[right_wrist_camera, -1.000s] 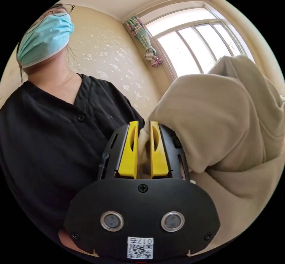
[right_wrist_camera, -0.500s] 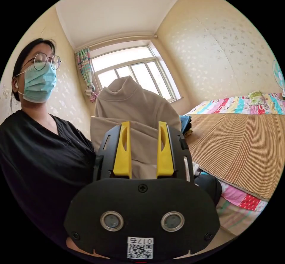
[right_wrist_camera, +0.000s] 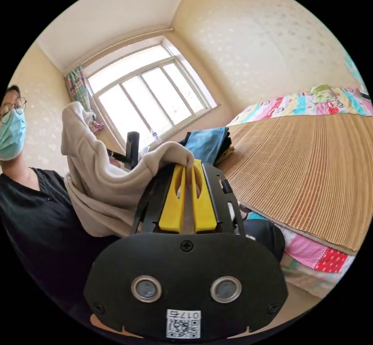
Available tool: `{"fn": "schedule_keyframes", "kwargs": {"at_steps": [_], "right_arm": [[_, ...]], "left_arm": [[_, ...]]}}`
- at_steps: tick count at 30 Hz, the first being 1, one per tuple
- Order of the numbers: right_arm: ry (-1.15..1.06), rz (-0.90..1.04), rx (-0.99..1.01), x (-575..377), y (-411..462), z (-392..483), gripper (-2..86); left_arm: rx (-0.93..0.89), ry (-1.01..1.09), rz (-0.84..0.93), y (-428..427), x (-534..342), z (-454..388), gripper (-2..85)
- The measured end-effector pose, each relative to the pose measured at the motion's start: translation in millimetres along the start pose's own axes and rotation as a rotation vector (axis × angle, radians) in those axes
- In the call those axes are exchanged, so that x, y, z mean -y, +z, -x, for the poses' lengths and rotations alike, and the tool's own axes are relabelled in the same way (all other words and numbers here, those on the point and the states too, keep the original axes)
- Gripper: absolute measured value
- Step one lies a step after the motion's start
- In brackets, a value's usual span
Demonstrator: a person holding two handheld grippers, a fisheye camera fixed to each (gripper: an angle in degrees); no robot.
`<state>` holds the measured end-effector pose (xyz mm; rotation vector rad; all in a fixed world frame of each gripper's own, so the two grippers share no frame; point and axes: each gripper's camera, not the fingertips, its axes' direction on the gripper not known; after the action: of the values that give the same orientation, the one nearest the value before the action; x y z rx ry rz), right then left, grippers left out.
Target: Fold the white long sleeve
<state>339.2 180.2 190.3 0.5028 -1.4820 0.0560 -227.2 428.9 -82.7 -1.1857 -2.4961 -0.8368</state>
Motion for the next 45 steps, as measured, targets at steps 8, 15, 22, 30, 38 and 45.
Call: {"fn": "schedule_keyframes", "kwargs": {"at_steps": [8,15,22,30,38,45], "right_arm": [[-0.144,-0.251,-0.517,-4,-72,143,3.8],[-0.259,-0.135,-0.577,-43,-8,203,3.7],[-0.333,-0.304,-0.312,-41,-26,277,3.5],[-0.318,-0.502,-0.415,-31,-74,335,3.7],[-0.340,-0.738,-0.267,62,-162,410,3.7],[-0.405,-0.760,-0.497,94,-194,490,3.8]], "left_arm": [[0.992,-0.315,-0.135,-90,-98,28,10.0],[0.809,-0.529,-0.294,-66,-163,144,15.4],[0.791,-0.706,-0.325,-23,-149,203,23.0],[0.297,-0.485,-0.273,43,-150,224,5.1],[0.785,0.330,0.061,173,56,24,4.5],[0.813,0.390,0.078,232,85,-3,4.1]]}}
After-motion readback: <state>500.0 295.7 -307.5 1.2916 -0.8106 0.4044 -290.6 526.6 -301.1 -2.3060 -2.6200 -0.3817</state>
